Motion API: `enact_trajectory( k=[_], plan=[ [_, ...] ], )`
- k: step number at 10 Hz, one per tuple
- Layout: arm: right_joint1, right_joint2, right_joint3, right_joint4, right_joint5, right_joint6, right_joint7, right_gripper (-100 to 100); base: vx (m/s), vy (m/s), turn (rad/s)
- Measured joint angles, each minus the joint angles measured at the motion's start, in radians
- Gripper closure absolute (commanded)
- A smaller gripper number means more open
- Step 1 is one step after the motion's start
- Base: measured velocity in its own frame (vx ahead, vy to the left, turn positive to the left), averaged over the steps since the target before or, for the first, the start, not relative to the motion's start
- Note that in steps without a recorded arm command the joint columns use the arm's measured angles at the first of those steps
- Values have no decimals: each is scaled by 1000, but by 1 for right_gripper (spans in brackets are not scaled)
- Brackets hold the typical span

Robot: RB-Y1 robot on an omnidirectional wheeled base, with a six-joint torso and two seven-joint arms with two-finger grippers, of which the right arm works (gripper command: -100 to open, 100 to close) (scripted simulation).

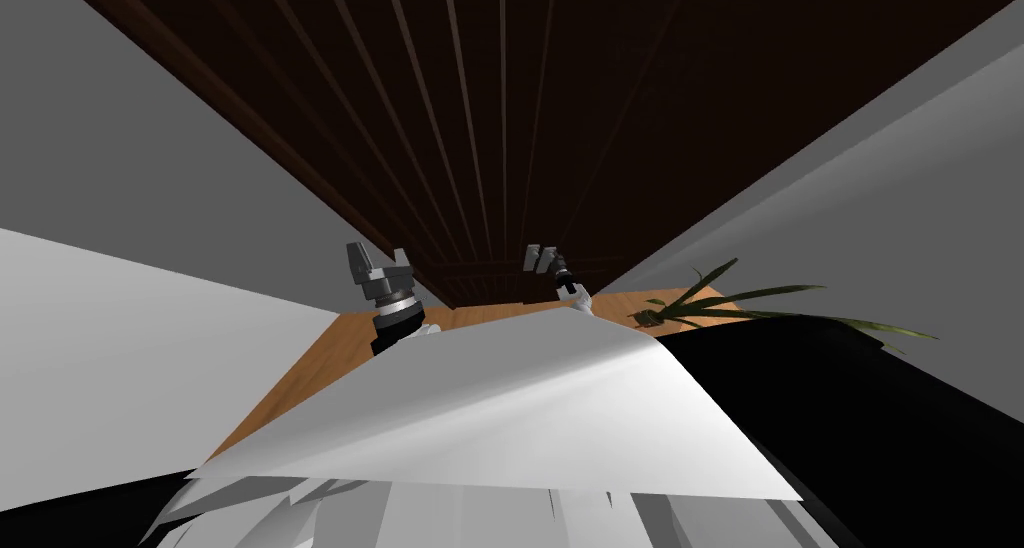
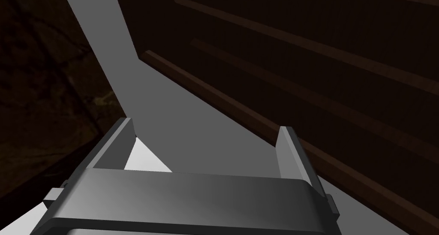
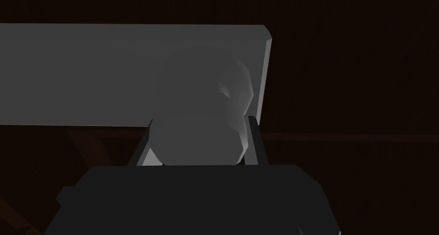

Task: Pull the door open

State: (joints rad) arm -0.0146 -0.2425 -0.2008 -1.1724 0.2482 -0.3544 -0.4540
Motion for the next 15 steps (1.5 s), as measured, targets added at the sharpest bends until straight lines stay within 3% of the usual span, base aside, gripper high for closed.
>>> enact_trajectory(
  k=[2,4,5,10,12,14,15],
  plan=[
    [2,1,1,1,0,1,0,100,-52,-25,-58],
    [10,-19,-16,20,-3,-7,-4,100,-205,-78,-75],
    [16,-28,-20,28,-4,-7,-8,-100,-200,-43,25],
    [29,-25,28,-17,12,-19,-47,-100,-190,55,71],
    [30,-26,40,-24,15,-25,-57,-100,-41,-20,-100],
    [52,-38,9,-18,10,-15,-50,-100,40,-126,-141],
    [42,-44,-10,16,7,-19,-42,-100,145,-91,-27]
  ],
)
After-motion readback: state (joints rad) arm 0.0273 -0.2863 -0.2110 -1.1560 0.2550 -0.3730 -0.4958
